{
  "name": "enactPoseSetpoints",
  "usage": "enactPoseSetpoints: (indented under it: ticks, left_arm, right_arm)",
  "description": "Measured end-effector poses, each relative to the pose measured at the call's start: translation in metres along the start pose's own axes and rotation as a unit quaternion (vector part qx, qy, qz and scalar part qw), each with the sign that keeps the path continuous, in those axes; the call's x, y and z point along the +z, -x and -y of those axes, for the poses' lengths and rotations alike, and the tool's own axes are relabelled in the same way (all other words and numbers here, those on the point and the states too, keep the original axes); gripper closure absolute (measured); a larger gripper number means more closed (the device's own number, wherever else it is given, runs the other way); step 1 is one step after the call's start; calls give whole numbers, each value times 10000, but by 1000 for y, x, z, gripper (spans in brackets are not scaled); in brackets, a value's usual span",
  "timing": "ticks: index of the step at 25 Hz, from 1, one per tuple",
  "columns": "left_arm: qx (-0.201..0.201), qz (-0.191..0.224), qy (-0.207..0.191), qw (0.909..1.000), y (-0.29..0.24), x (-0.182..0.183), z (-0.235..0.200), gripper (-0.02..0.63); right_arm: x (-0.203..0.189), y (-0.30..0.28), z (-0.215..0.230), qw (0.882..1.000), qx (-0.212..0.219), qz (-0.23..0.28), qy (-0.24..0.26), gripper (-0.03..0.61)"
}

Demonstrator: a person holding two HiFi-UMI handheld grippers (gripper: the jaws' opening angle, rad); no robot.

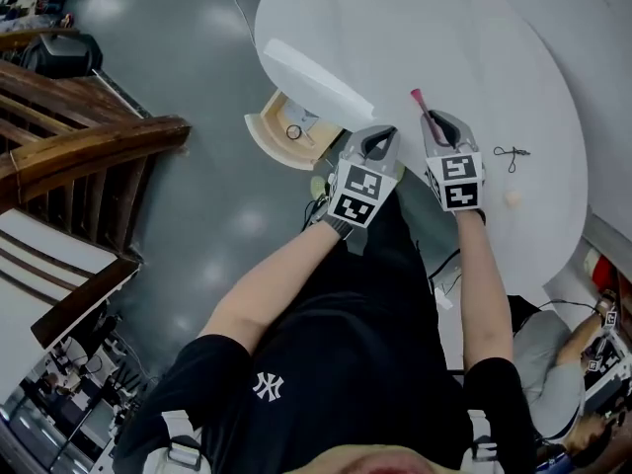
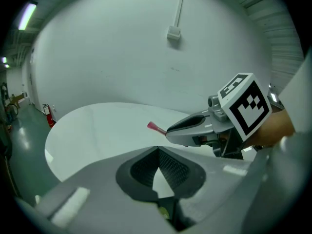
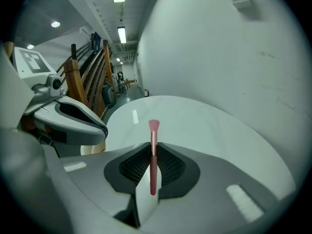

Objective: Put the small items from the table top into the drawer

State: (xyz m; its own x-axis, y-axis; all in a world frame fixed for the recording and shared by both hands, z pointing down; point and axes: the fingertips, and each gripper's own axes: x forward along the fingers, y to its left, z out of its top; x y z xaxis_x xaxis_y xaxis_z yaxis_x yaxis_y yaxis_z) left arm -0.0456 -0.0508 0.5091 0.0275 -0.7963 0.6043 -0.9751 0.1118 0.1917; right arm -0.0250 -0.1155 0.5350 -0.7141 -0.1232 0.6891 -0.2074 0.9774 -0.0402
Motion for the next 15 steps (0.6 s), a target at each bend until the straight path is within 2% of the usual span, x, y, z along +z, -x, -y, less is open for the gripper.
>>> enactPoseSetpoints:
  ticks: [15]
  left_arm:
    - [789,221,487,9954,104,-67,-108,614]
  right_arm:
    - [49,-54,-175,9950,777,275,570,512]
